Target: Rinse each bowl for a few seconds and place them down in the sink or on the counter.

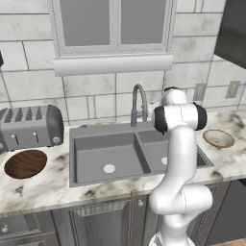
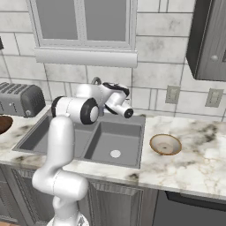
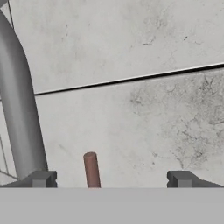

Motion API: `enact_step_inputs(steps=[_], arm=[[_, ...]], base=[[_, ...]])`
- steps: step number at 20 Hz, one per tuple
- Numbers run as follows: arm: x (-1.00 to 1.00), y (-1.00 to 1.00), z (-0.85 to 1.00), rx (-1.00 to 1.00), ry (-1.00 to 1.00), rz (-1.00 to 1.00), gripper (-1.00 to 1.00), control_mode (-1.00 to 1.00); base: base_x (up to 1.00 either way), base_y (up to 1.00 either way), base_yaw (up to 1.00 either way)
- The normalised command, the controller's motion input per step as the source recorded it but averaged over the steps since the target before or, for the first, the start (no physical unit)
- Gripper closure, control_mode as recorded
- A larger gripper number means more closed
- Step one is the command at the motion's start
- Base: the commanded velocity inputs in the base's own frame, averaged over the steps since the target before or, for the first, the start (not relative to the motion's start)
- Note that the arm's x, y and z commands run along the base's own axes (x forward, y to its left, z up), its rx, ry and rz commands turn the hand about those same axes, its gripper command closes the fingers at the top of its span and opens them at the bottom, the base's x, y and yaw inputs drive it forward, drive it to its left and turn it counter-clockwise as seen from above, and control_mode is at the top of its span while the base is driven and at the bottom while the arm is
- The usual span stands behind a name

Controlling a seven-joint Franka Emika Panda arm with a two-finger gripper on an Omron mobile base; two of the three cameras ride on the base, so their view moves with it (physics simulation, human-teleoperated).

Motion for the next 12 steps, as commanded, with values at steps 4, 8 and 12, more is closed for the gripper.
enact_step_inputs(steps=[4, 8, 12], arm=[[0.31, 0.0, -0.07, 0.01, 0.0, 0.0, -1.0, -1.0], [0.29, 0.0, -0.12, 0.01, 0.0, 0.0, -1.0, -1.0], [0.18, -0.01, -0.17, 0.0, 0.02, -0.01, 1.0, -1.0]], base=[[0.0, 0.0, 0.0], [0.0, 0.0, 0.0], [0.0, 0.0, 0.0]])
